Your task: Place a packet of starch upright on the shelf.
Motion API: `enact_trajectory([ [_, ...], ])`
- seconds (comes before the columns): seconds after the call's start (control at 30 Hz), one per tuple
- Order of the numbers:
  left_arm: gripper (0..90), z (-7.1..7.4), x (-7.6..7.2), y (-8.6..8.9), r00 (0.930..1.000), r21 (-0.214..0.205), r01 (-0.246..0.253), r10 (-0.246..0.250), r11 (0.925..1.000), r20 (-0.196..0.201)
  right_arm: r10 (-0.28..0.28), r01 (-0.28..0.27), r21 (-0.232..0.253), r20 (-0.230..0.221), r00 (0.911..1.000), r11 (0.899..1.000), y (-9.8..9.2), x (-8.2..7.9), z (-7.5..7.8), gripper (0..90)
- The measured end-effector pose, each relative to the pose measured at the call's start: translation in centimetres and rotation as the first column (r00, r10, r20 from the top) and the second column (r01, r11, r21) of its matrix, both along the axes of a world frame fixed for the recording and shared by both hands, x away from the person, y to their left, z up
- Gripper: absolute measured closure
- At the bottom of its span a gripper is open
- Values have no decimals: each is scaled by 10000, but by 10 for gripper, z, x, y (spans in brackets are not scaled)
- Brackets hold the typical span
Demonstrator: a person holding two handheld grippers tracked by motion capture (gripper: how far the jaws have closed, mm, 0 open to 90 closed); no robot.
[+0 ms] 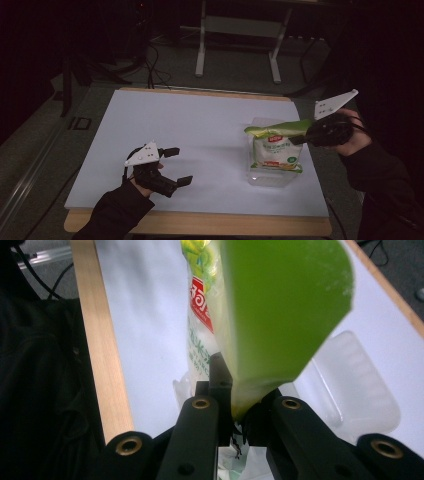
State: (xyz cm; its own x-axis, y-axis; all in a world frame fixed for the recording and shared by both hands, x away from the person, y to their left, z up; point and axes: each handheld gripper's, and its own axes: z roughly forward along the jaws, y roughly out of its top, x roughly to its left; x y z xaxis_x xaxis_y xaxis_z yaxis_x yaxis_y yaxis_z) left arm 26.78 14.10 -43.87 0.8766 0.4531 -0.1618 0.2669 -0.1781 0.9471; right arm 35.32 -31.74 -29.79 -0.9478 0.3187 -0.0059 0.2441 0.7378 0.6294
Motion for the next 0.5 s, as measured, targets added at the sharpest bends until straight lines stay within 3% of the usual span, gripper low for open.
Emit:
enact_trajectory([
  [0.1,1,-7,-1,2,10000,306,-50,52,9995,-68,-41,39,-167,-122,9999,9999,2,3,-8,858],
  [0.5,1,-20,-2,9,9995,101,-271,273,9996,-175,52,-35,265,-634,9980,9996,4,9,-37,858],
])
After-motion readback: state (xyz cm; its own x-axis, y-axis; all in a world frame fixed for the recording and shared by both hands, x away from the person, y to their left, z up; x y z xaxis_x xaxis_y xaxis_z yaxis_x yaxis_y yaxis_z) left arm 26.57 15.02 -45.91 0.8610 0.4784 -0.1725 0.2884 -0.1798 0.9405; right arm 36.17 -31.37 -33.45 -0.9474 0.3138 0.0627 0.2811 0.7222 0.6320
